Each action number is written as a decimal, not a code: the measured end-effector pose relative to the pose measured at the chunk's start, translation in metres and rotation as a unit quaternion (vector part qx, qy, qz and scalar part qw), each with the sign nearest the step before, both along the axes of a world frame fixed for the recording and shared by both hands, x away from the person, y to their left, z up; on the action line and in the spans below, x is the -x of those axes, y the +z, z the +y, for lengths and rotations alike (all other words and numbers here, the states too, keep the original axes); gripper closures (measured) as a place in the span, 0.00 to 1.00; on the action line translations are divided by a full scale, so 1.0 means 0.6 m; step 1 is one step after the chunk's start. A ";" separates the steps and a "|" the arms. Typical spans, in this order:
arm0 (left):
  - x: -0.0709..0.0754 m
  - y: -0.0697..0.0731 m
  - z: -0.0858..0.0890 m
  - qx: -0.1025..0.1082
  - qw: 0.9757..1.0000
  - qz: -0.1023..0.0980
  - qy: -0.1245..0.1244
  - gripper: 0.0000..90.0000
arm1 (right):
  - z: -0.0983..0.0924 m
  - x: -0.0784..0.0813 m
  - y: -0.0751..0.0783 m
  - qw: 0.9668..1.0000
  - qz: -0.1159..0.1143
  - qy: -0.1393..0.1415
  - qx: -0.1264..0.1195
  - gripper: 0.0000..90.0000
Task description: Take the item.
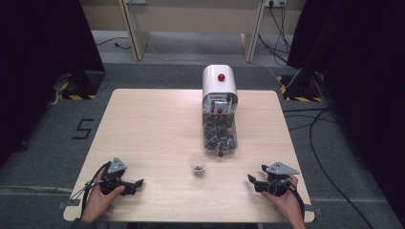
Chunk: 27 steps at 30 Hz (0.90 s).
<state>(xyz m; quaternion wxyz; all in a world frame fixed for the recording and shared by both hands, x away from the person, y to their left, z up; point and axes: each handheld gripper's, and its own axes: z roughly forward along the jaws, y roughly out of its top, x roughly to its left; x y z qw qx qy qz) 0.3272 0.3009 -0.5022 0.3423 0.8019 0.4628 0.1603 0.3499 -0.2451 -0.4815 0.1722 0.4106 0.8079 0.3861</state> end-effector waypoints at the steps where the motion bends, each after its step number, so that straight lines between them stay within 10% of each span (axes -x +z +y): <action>1: 0.000 0.000 0.000 0.001 1.000 0.000 0.000 0.00 | -0.002 0.001 -0.001 1.000 0.002 -0.001 0.002 0.33; 27: 0.000 0.000 0.000 0.001 1.000 0.000 0.000 0.00 | -0.016 0.037 -0.003 0.999 0.036 -0.023 0.032 0.32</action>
